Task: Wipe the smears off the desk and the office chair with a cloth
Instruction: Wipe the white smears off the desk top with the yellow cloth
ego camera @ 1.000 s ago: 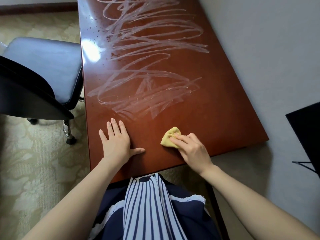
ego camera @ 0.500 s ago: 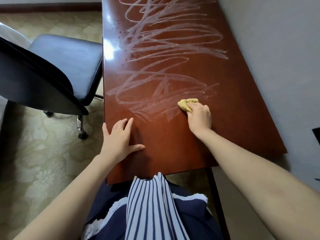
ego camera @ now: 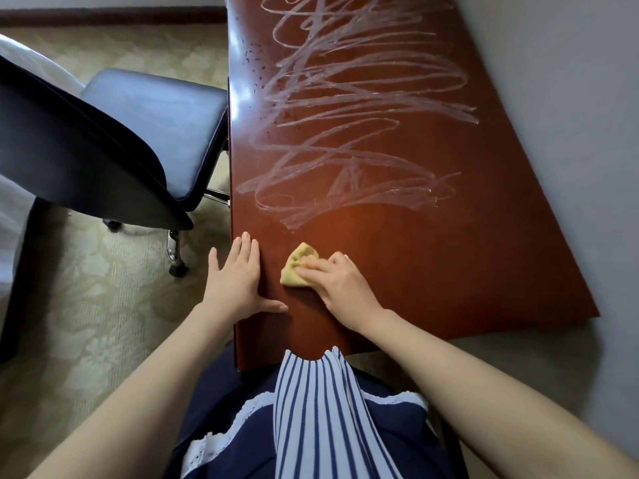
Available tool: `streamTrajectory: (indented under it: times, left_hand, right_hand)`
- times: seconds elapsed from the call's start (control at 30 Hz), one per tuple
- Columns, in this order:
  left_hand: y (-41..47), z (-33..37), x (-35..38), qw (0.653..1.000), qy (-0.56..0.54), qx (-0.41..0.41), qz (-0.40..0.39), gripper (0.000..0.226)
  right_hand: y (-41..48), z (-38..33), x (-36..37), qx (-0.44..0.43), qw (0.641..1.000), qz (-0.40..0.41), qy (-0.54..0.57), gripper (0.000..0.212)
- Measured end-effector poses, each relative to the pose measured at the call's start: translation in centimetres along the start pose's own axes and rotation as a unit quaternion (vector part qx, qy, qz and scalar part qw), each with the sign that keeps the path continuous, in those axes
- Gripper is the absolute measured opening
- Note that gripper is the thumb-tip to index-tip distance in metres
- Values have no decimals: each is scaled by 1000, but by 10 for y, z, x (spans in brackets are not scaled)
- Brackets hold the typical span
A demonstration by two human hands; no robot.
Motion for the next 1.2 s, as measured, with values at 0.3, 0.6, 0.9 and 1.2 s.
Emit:
streamTrajectory:
  times: [0.3,0.6,0.9,1.2]
  left_hand:
    - [1,-11,-4,996,79,43,-7,141]
    - [0,-16,0,996,59,68,0,142]
    - [-1,-14,-2,996,63,70,2,141]
    - [-3,-16,-4,996,55,64,-3,139]
  right_hand:
    - [-42,50,-37,-104,993,22,-60,33]
    - [39,73,-33,66,996,-9,-67,31]
    - [122,11,6,163,983,-65,-49,43]
    - [84,-16,17,58,996,-55,-32,41]
Point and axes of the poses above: each hand's wrist, its own y-axis towards the middle knuckle, its own x-axis out of the palm, z = x × y, the point moved 7 cm from there along y, towards the middle knuckle, and after that the axes turned 13 degrees about -y, right-handed, at the moved point
